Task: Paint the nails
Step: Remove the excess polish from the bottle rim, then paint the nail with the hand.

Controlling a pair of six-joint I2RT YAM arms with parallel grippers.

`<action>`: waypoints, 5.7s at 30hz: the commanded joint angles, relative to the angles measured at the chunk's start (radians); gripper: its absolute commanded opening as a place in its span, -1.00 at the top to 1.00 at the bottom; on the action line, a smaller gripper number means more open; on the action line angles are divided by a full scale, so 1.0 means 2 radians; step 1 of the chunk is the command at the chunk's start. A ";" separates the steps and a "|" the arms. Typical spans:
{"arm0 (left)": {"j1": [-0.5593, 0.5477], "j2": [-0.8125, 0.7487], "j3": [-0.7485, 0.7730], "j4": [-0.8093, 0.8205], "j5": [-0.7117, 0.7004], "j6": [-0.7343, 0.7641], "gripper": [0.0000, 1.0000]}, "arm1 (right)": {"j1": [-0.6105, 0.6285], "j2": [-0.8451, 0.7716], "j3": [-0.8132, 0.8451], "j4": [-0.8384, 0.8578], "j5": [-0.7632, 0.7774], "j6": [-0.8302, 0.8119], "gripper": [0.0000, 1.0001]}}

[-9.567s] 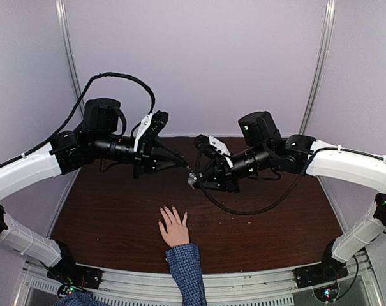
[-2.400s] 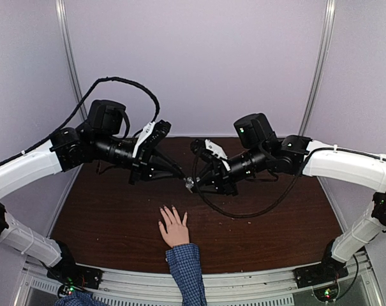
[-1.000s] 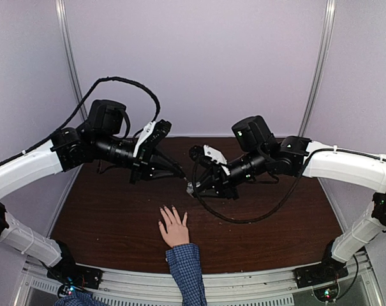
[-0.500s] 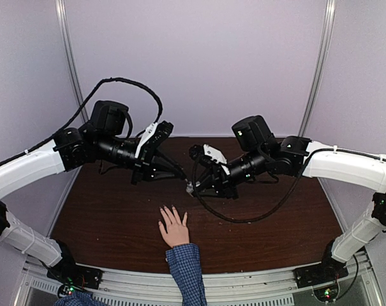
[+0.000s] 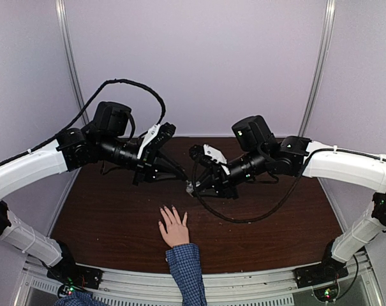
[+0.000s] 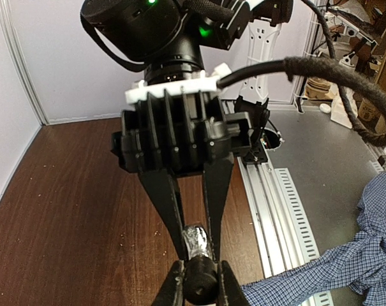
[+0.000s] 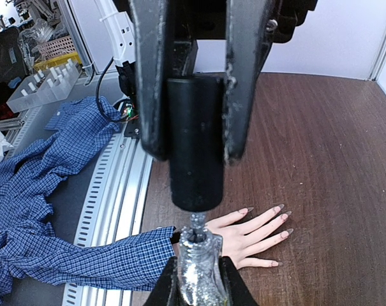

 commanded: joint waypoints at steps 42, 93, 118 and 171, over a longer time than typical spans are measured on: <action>-0.016 -0.017 0.009 0.020 -0.013 0.005 1.00 | 0.003 -0.005 0.004 0.024 -0.007 0.012 1.00; 0.102 0.010 -0.097 0.047 -0.190 -0.189 1.00 | -0.113 -0.055 -0.094 0.154 -0.030 0.102 1.00; 0.105 0.209 0.061 -0.108 -0.060 -0.063 1.00 | -0.188 -0.039 -0.107 0.195 -0.046 0.142 1.00; 0.168 0.245 -0.001 -0.072 -0.042 -0.084 1.00 | -0.216 -0.002 -0.109 0.236 -0.076 0.170 1.00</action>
